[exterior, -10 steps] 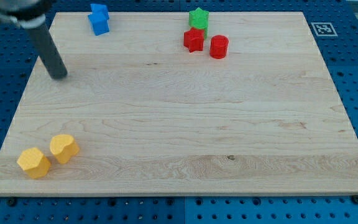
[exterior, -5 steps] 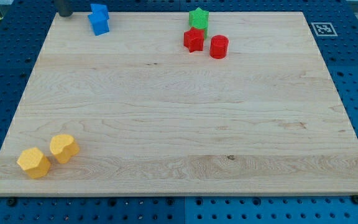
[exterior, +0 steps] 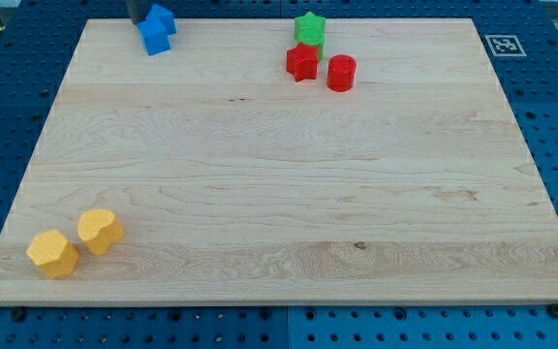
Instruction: Move the blue cube bottom left to the blue triangle
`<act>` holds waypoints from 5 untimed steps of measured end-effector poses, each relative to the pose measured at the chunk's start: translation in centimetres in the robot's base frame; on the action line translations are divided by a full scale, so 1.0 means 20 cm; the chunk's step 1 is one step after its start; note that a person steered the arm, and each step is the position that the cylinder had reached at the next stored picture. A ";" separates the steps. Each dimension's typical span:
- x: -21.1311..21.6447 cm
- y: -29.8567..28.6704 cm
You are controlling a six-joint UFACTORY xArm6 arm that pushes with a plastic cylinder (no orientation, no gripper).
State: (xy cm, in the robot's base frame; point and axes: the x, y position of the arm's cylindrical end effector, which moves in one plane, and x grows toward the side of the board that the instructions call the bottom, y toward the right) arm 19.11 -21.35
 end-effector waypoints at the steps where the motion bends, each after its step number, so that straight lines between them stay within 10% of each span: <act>1: 0.00 0.02; 5: 0.04 -0.04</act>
State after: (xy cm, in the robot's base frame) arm 19.91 -22.05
